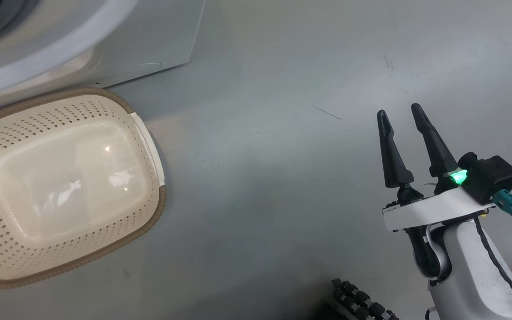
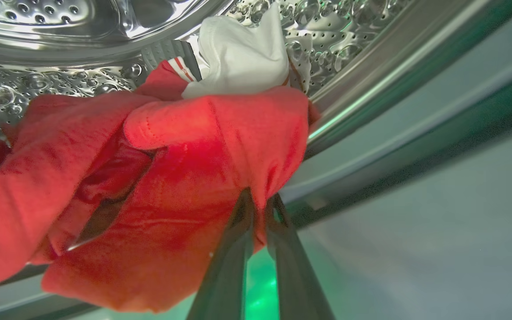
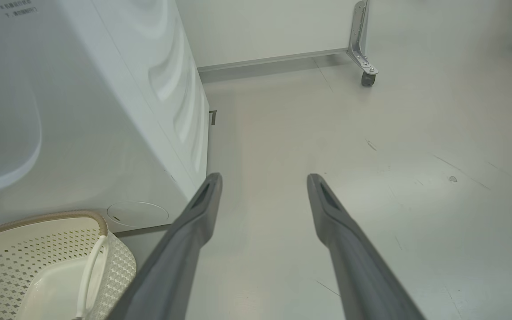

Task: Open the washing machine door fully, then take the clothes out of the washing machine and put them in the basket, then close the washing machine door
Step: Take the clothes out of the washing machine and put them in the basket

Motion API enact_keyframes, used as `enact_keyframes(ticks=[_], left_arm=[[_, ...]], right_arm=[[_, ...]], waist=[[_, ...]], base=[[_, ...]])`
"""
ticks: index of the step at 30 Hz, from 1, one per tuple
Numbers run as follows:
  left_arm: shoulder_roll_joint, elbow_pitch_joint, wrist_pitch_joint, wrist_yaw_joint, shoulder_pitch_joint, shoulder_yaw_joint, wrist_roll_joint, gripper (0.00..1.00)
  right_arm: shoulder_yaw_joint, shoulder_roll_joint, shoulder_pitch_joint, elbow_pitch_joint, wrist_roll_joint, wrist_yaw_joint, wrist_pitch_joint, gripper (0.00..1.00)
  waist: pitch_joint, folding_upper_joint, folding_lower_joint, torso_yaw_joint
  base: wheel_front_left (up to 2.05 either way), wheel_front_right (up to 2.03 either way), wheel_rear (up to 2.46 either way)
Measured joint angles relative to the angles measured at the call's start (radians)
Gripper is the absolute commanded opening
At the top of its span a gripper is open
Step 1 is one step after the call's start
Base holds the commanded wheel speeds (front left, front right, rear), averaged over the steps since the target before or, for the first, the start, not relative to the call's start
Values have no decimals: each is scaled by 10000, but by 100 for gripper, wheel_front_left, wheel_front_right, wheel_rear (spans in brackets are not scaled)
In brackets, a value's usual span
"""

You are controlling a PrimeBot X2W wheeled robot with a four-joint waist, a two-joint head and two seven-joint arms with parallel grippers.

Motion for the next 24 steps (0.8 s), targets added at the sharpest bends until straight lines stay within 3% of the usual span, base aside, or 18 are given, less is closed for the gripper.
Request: enact_keyframes(ticks=[8,15,24], left_arm=[[-109,196,-667,2,-35,86,-2,0],[100,117,-1941,280,9,435,10,0],[-291,-412,-3588,543,1236,550,79,0]], right_arm=[[-305,59,-105,35,-33,75,0,100],[-477,81,-105,90,-123,86,0,100],[-802,73,-90,148,-314,88,0,100]], waist=[[-38,0,0,92],[-208,0,0,305],[-570,-1,0,678]], base=[[0,0,0],[0,0,0],[0,0,0]])
